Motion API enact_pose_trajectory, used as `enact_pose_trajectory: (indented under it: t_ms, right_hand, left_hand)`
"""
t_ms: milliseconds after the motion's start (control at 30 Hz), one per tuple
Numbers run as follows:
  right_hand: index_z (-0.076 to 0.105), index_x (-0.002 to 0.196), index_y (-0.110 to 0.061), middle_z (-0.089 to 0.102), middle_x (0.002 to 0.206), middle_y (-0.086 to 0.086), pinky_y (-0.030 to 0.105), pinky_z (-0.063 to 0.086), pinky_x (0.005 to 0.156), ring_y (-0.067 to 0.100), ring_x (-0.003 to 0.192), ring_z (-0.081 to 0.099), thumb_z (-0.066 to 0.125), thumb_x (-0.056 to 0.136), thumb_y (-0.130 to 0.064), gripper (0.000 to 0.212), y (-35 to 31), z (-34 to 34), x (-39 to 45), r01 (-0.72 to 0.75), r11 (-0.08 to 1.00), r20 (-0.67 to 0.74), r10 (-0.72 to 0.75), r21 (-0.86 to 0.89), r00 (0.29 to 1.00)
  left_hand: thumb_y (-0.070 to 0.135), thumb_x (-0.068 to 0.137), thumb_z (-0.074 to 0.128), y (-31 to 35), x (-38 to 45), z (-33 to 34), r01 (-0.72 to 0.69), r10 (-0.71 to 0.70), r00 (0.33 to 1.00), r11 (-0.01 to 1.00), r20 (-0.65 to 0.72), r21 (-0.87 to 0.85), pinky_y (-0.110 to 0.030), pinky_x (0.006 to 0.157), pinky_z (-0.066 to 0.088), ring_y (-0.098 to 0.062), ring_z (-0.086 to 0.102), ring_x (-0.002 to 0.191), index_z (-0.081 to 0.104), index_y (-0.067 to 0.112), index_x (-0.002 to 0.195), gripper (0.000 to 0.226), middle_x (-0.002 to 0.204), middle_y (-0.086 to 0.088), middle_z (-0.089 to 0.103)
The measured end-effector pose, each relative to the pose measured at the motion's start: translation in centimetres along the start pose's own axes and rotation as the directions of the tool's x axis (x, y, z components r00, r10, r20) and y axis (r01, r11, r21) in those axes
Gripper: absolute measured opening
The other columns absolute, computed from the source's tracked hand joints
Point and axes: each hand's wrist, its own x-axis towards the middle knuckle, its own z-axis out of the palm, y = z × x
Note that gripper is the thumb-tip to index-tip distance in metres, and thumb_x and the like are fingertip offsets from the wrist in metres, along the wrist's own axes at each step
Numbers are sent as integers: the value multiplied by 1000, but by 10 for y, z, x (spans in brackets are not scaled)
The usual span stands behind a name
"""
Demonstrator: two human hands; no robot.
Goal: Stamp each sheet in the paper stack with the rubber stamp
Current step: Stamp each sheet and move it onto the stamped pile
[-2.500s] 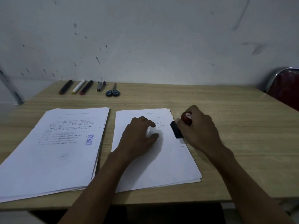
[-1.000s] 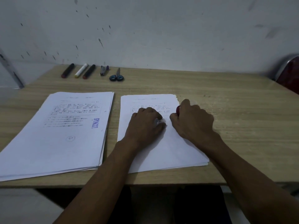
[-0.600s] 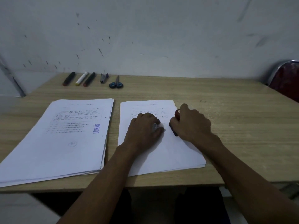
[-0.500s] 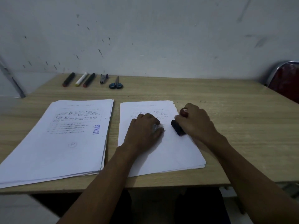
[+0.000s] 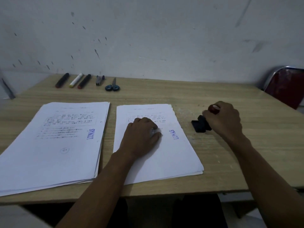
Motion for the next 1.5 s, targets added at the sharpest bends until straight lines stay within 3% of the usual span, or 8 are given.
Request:
enact_pose_trajectory:
  t_ms: [267, 867, 933, 1000, 1067, 1133, 1233, 1500]
  right_hand:
    - [66, 90, -23, 64, 88, 3, 32, 44, 72, 28, 83, 60, 67, 74, -30, 17, -13, 17, 1, 10, 996, 73, -3, -94, 997]
    - [62, 101, -24, 64, 97, 7, 37, 46, 79, 30, 87, 57, 65, 78, -31, 24, -11, 18, -4, 33, 989, 63, -24, -143, 998]
    - [57, 109, -27, 63, 104, 6, 35, 42, 77, 29, 90, 55, 67, 79, -33, 32, -8, 19, -7, 48, 989, 92, -35, -139, 995]
    - [45, 127, -28, 62, 114, 9, 37, 44, 82, 33, 102, 57, 72, 78, -39, 57, -6, 18, -13, 40, 990, 106, -25, -135, 994]
    - [33, 134, -27, 61, 110, 12, 41, 46, 82, 36, 101, 58, 74, 76, -43, 73, -9, 15, -23, 1, 994, 58, 6, -114, 998]
    - [34, 123, -22, 61, 98, 10, 38, 44, 73, 35, 88, 59, 73, 78, -42, 63, -11, 12, -37, -12, 997, -4, 12, -73, 1000]
    - [43, 106, -23, 59, 90, 0, 36, 43, 69, 27, 81, 57, 69, 80, -44, 43, -10, 13, -62, 8, 997, 38, -5, -81, 999]
    - [55, 102, -27, 60, 86, -6, 30, 40, 67, 22, 87, 61, 64, 80, -61, 41, -12, 16, -98, 51, 979, 123, -26, -198, 992]
  left_hand:
    - [42, 83, 57, 2, -1, 1, 5, -5, 1000, 1000, -14, -15, -38, 85, 46, -20, 56, 101, 70, 24, 96, 25, 103, 8, 66]
    - [44, 83, 53, 1, -2, -2, 14, -13, 1000, 1000, 23, -21, -34, 86, 39, -20, 53, 105, 69, 24, 100, 31, 108, 8, 64]
    - [46, 82, 51, 1, -2, -2, 19, -18, 1000, 999, 23, -27, -35, 87, 39, -19, 53, 105, 68, 24, 100, 34, 108, 8, 64]
    - [45, 84, 54, 0, -2, -1, 16, -15, 1000, 999, 21, -33, -36, 88, 40, -20, 53, 105, 68, 23, 101, 31, 108, 8, 64]
    - [45, 83, 53, 0, -2, -1, 10, -9, 1000, 999, 16, -33, -38, 88, 42, -20, 54, 104, 69, 23, 99, 31, 107, 8, 65]
    - [45, 81, 51, 0, -1, -1, 9, -9, 1000, 999, 6, -32, -40, 87, 45, -21, 56, 101, 70, 23, 97, 33, 104, 8, 66]
    - [45, 80, 52, -1, -2, 1, 12, -13, 1000, 999, -10, -40, -39, 86, 45, -20, 56, 100, 70, 23, 97, 33, 103, 8, 66]
    - [45, 80, 52, -4, -2, 2, 10, -10, 1000, 999, -4, -40, -40, 87, 46, -19, 57, 99, 70, 23, 96, 31, 102, 9, 67]
